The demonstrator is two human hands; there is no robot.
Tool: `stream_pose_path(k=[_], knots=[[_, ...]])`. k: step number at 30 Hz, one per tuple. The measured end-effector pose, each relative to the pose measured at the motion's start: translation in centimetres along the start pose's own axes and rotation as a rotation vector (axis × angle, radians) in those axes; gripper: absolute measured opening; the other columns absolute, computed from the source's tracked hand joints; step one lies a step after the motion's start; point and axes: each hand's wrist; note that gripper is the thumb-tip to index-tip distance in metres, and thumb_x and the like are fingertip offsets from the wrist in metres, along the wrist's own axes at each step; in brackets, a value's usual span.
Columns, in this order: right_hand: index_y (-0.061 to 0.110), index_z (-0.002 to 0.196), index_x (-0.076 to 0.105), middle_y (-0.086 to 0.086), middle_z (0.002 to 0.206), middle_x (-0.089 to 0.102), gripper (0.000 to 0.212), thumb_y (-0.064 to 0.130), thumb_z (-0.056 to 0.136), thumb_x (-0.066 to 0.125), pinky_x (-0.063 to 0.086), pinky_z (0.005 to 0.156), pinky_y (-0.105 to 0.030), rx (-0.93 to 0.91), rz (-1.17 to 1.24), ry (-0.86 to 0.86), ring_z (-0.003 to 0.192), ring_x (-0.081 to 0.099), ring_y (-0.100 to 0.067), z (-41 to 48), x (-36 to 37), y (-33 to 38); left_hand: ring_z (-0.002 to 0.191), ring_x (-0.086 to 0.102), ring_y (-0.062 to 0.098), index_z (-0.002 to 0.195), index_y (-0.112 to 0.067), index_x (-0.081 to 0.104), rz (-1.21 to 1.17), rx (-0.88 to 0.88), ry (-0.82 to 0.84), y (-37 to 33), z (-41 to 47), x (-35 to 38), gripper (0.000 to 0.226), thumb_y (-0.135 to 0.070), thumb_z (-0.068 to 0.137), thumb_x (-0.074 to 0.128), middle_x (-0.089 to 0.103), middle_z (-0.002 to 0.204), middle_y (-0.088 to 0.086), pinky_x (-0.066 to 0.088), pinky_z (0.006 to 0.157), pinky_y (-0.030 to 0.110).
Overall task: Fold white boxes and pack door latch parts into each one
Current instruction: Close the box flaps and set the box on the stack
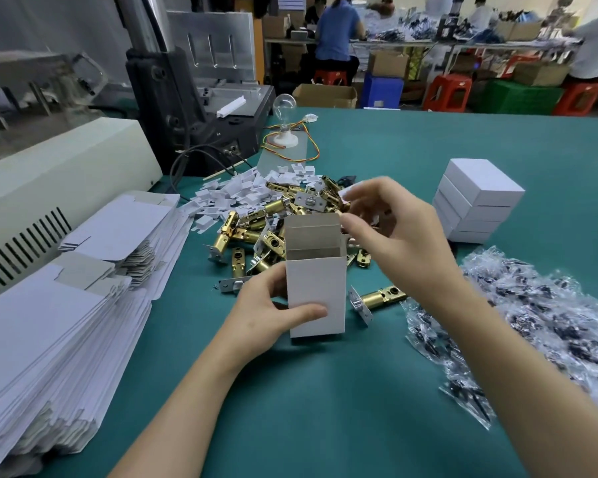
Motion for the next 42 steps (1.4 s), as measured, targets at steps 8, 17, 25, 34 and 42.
stream_pose_path(k=[8, 17, 25, 34, 42], knots=[[0.024, 0.116, 0.070, 0.014, 0.104, 0.073, 0.023, 0.020, 0.094, 0.073, 0.054, 0.083, -0.020, 0.163, 0.161, 0.027, 0.102, 0.069, -0.007, -3.1, 2.3, -3.2, 0.110, 0.071, 0.001, 0.129, -0.038, 0.061, -0.069, 0.027, -0.032, -0.4, 0.2, 0.1, 0.051, -0.025, 0.086, 0.086, 0.075, 0.118, -0.020, 0.058, 0.086, 0.019], [0.025, 0.126, 0.070, 0.015, 0.111, 0.074, 0.032, 0.013, 0.096, 0.071, 0.055, 0.090, -0.021, 0.135, 0.242, 0.057, 0.108, 0.069, -0.007, -4.4, 2.8, -3.8, 0.103, 0.074, 0.015, 0.132, -0.055, 0.055, -0.052, 0.210, -0.317, -0.9, -0.1, 0.0, 0.050, -0.043, 0.088, 0.076, 0.075, 0.113, -0.012, 0.060, 0.085, 0.024], [0.026, 0.117, 0.072, 0.019, 0.112, 0.070, 0.020, 0.019, 0.101, 0.064, 0.049, 0.085, -0.016, 0.067, 0.112, 0.073, 0.105, 0.066, -0.007, -4.8, 2.9, -3.8, 0.105, 0.067, 0.015, 0.121, -0.045, 0.071, 0.132, 0.274, -0.270, -1.0, -0.3, 0.0, 0.024, -0.042, 0.099, 0.065, 0.070, 0.115, -0.011, 0.051, 0.080, 0.016], [0.022, 0.103, 0.073, 0.017, 0.101, 0.070, 0.020, 0.019, 0.103, 0.053, 0.047, 0.083, -0.014, 0.074, 0.137, 0.031, 0.102, 0.065, -0.007, -4.8, 2.9, -2.7, 0.115, 0.060, 0.013, 0.099, -0.032, 0.074, 0.222, 0.364, -0.362, -2.0, -0.4, 0.4, 0.022, -0.031, 0.104, 0.053, 0.058, 0.113, -0.015, 0.044, 0.085, 0.014], [0.027, 0.108, 0.059, 0.010, 0.103, 0.070, 0.017, 0.016, 0.094, 0.060, 0.051, 0.085, -0.023, 0.254, 0.485, 0.001, 0.104, 0.066, -0.012, -4.7, 3.7, -2.1, 0.097, 0.065, 0.016, 0.128, -0.043, 0.051, 0.058, 0.382, -0.390, -2.3, -0.6, 0.8, 0.038, -0.027, 0.096, 0.064, 0.065, 0.107, -0.011, 0.048, 0.085, 0.018]])
Point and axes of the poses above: each hand's wrist, its own z-axis towards the middle knuckle, its own x-axis out of the palm, y = z × x
